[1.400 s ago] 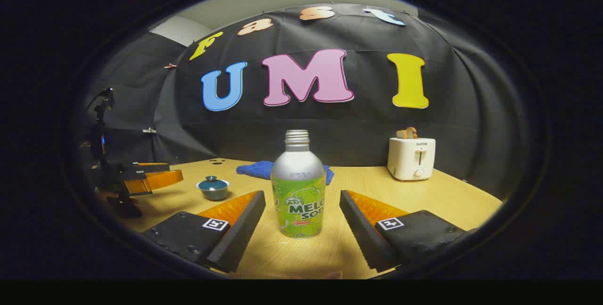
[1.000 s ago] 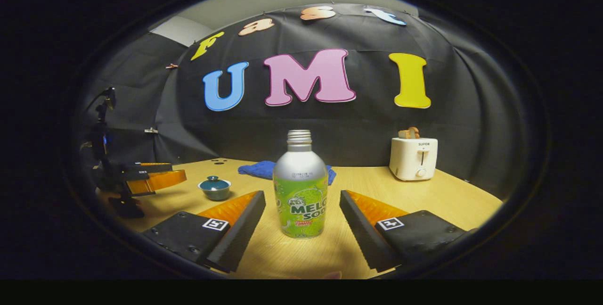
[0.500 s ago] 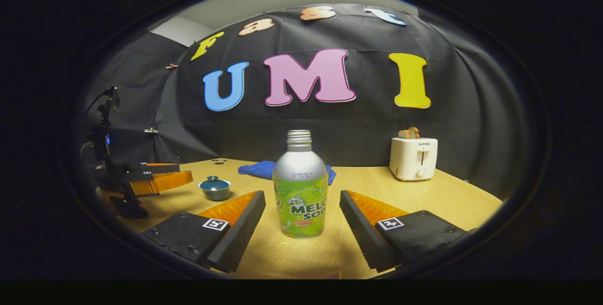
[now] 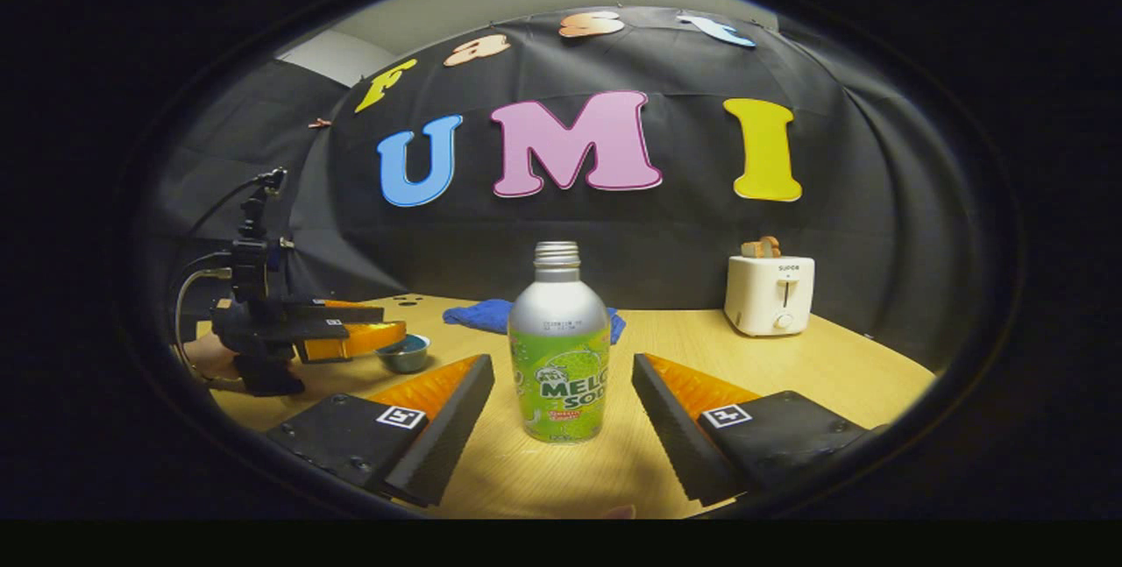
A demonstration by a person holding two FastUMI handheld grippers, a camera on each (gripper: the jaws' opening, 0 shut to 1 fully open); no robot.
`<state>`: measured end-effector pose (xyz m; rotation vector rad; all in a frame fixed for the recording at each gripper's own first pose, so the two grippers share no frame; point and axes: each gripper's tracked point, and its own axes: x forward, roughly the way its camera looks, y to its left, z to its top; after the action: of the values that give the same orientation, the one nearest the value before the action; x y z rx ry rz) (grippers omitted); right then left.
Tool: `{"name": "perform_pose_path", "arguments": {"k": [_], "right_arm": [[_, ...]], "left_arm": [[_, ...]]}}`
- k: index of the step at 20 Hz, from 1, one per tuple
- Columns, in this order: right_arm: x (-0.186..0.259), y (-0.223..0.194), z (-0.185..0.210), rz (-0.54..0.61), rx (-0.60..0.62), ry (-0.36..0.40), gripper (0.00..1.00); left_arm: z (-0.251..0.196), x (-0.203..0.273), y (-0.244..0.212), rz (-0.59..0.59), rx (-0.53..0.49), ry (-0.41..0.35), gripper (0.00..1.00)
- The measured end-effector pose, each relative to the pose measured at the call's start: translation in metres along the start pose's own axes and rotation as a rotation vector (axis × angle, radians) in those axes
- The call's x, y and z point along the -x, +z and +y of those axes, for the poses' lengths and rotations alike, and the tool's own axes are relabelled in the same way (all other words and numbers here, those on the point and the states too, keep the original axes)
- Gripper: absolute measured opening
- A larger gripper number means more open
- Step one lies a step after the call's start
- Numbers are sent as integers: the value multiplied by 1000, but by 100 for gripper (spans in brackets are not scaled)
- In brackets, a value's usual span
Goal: Open the teacup lid with one hand, grasp the water bottle and pour water into the teacup with the other hand; after pouring, place the water bottle on the coaster and then close the teacup lid.
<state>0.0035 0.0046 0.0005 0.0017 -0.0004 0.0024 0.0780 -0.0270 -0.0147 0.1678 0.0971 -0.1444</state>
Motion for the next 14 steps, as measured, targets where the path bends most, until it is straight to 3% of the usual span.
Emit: {"name": "perform_pose_path", "arguments": {"k": [9,10,14], "right_arm": [[0,0,0,0,0,0,98],[0,0,0,0,0,0,98],[0,0,0,0,0,0,98]], "left_arm": [[-5,-13,-13,94,18,-28,54],[-4,-14,-13,96,13,-28,47],[-3,-15,-13,93,9,-22,41]]}}
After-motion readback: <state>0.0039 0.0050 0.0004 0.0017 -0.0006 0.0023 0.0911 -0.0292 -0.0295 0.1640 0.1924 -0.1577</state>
